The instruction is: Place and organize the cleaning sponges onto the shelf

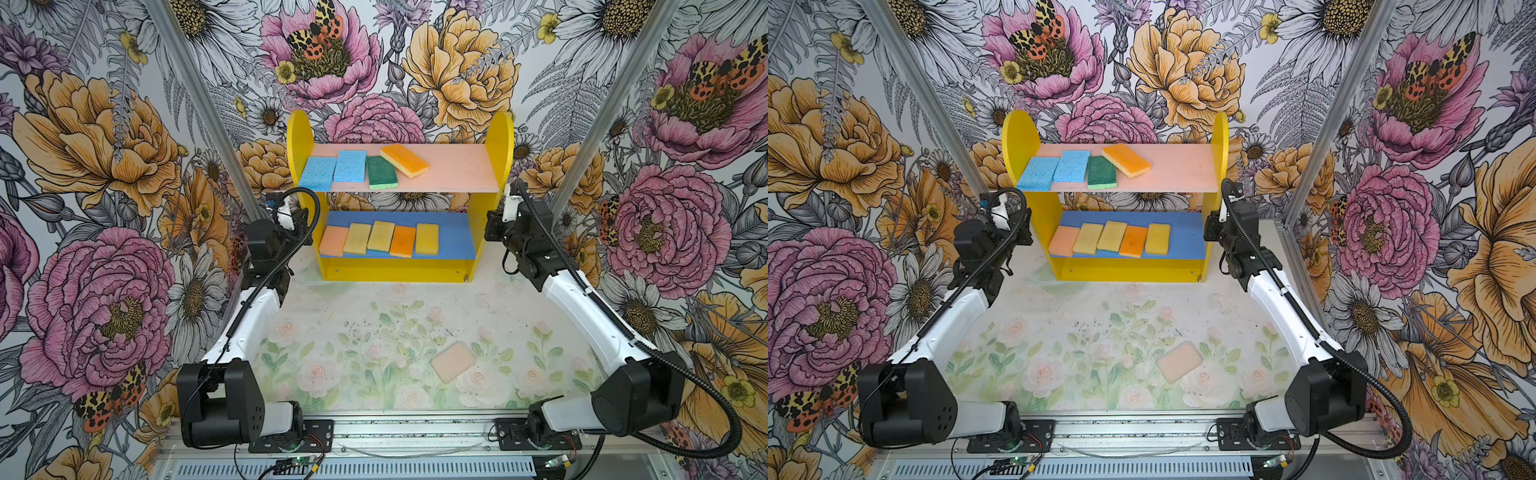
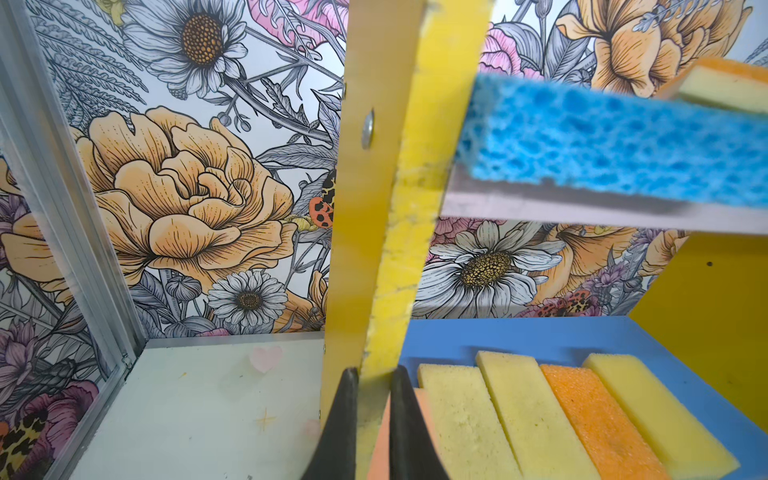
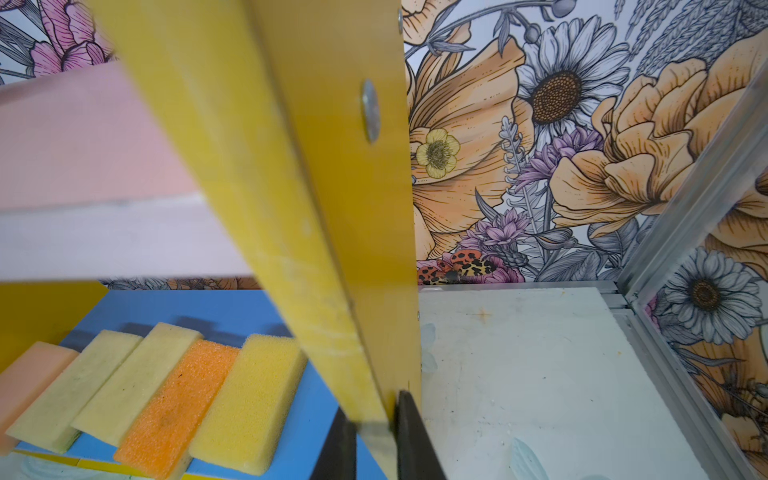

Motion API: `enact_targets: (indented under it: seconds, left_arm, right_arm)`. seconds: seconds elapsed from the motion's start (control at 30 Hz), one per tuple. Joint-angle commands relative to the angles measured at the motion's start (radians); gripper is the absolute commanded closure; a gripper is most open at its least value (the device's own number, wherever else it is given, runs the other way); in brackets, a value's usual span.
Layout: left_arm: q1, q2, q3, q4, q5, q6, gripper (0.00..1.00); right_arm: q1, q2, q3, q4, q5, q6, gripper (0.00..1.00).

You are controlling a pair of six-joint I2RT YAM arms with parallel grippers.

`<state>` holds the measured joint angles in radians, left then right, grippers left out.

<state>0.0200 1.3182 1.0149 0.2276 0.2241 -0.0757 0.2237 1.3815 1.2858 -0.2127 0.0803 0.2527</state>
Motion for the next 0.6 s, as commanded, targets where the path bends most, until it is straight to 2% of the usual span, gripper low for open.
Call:
enact_targets:
  seconds: [0.0,0.57]
  left_arm:
    - [-0.065,-0.095,-0.018,0.033,0.082,-0.090,1.00]
    - [-0.263,-0.470,-0.250,-0.098,-0.104,-0.141,1.00]
  right_arm:
    - [0.000,-0.114,-0.004,0.013,-0.024,0.073,1.00]
    - [-0.003,-0.483,-0.203,-0.135,-0.001,0.070,1.00]
